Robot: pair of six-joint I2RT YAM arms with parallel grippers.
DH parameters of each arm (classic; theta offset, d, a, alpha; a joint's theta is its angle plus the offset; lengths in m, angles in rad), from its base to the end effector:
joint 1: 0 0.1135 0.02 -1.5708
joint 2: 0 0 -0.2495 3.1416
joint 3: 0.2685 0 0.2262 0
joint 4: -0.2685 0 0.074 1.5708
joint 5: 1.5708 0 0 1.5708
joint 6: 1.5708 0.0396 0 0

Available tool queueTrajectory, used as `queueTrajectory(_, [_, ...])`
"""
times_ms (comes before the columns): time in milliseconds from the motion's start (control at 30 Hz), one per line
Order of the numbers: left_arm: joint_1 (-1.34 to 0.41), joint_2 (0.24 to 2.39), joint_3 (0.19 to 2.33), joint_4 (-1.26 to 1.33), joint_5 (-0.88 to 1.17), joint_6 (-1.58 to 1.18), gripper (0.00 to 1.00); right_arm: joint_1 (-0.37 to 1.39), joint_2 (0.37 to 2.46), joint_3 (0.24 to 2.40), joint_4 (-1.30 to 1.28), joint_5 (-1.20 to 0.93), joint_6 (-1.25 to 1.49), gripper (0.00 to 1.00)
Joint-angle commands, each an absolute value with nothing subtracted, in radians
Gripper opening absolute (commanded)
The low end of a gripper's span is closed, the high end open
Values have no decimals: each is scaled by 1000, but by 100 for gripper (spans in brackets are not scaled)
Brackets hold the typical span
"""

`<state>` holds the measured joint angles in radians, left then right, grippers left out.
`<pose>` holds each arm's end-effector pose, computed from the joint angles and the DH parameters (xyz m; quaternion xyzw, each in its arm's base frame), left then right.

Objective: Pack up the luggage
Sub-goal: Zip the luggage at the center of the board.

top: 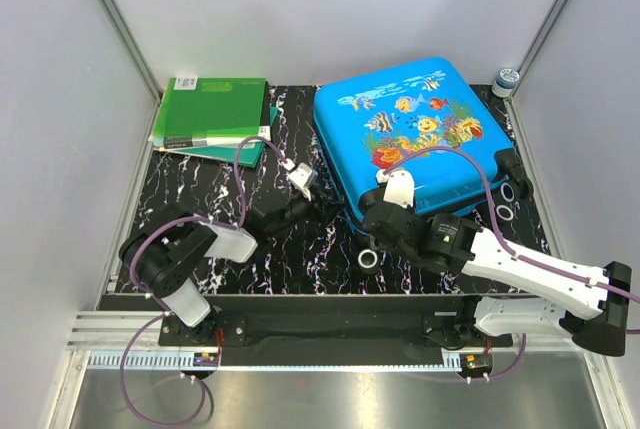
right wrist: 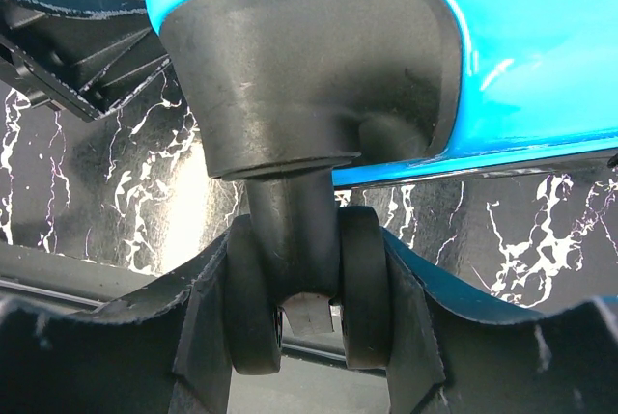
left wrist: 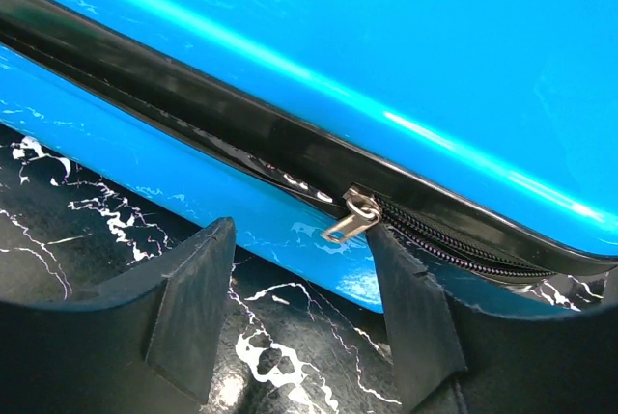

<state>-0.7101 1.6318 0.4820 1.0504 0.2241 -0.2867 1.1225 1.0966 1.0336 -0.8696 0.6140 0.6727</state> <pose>0.2150 -0.1965 0.1768 0.2282 0.7045 -0.3916 0.5461 0.1033 0.1621 0.2962 -0.1094 0.9035 0.0549 0.4108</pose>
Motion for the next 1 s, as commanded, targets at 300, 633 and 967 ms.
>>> queueTrajectory(300, [-772, 1655, 505, 1193, 207, -241, 66, 1104, 1017, 1062, -821, 710, 735, 0])
queueTrajectory(633, [-785, 1671, 522, 1249, 256, -212, 34, 1104, 1025, 1049, -812, 701, 739, 0])
queueTrajectory(967, [-805, 1648, 496, 1255, 273, -166, 0, 1104, 1032, 1046, -796, 689, 739, 0])
